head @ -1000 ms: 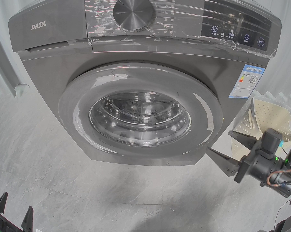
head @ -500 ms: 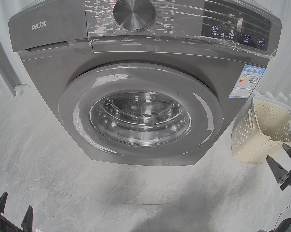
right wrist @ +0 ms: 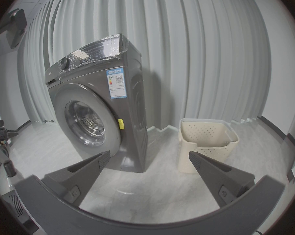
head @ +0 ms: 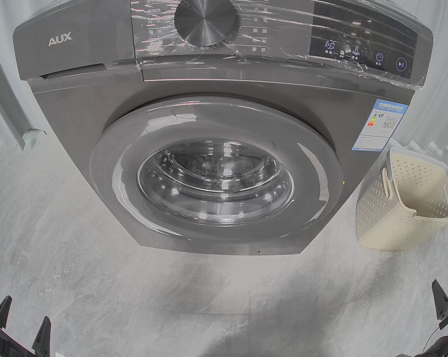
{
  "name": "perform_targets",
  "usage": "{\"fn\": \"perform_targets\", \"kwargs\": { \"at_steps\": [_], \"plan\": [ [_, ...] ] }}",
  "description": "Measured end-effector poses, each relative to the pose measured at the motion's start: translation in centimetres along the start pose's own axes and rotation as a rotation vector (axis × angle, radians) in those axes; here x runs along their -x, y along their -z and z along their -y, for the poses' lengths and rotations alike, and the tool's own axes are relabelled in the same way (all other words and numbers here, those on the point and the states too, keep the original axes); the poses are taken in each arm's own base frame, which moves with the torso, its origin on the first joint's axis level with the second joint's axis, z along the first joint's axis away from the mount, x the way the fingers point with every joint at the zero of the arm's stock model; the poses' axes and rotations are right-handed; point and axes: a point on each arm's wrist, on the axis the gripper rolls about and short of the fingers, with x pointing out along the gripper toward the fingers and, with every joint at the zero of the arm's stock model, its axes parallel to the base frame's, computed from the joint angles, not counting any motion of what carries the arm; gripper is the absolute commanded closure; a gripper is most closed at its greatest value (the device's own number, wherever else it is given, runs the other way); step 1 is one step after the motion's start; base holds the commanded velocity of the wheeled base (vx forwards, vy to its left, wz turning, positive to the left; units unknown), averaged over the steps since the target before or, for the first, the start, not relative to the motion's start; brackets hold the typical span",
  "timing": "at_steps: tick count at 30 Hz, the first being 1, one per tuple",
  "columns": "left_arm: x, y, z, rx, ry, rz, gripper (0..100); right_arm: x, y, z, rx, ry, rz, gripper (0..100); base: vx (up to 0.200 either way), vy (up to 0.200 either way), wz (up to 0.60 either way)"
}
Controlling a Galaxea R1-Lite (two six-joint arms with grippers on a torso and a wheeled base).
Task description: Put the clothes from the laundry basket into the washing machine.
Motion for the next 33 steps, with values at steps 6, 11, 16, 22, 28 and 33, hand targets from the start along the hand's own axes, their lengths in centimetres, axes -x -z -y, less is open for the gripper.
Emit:
{"fn": "perform_targets", "kwargs": {
  "at_steps": [6,11,16,22,28,33],
  "plan": [
    [0.0,0.0,0.0,0.001,0.0,0.0,0,1.3,1.6,0.0,0.027,0.068,-0.014,0,0.0,0.0,0.0],
    [0.0,0.0,0.0,0.003,-0.001,0.0,0,1.7,1.7,-0.1,0.029,0.093,0.03,0,0.0,0.0,0.0],
    [0.0,0.0,0.0,0.005,-0.001,0.0,0,1.9,2.1,0.0,-0.003,0.117,0.014,0,0.0,0.0,0.0],
    [0.0,0.0,0.0,0.007,-0.003,0.0,0,1.9,2.3,0.0,-0.01,0.106,0.006,0,0.0,0.0,0.0],
    [0.0,0.0,0.0,0.01,-0.004,0.0,0,1.9,2.5,-0.1,0.03,0.085,-0.007,0,0.0,0.0,0.0],
    [0.0,0.0,0.0,0.01,-0.004,0.0,0,1.9,2.5,-0.1,0.036,0.078,-0.008,0,0.0,0.0,0.0]
  ]
}}
